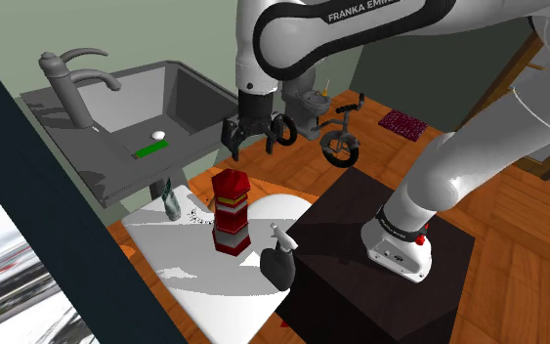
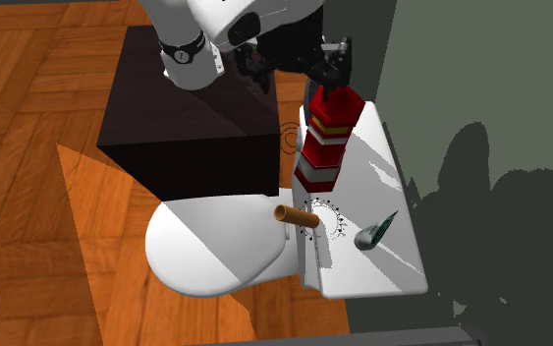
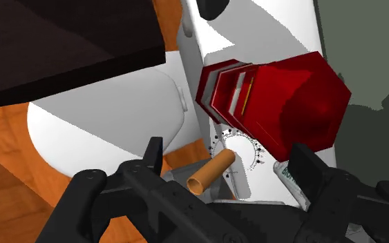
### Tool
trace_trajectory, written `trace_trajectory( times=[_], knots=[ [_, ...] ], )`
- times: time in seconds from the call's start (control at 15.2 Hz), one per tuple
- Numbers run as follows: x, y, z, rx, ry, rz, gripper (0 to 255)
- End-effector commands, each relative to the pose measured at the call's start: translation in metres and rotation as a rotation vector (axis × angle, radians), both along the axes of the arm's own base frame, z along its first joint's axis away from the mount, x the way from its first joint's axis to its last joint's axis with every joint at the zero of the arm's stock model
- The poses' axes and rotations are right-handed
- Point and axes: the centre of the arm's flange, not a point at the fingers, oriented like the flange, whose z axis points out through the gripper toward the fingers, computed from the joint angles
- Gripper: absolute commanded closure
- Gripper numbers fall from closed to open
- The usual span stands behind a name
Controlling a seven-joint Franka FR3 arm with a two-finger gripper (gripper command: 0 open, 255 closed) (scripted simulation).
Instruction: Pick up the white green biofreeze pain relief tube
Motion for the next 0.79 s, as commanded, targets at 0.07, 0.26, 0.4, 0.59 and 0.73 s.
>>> trace_trajectory(
  times=[0.07, 0.26, 0.4, 0.59, 0.73],
  knots=[
    [0.023, 0.028, -0.017, 0.006, 0.023, -0.083, 0],
    [0.046, 0.052, -0.036, 0.010, 0.045, -0.162, 0],
    [0.062, 0.068, -0.049, 0.013, 0.060, -0.214, 0],
    [0.087, 0.090, -0.069, 0.017, 0.082, -0.293, 0],
    [0.105, 0.103, -0.083, 0.020, 0.097, -0.345, 0]
  ],
)
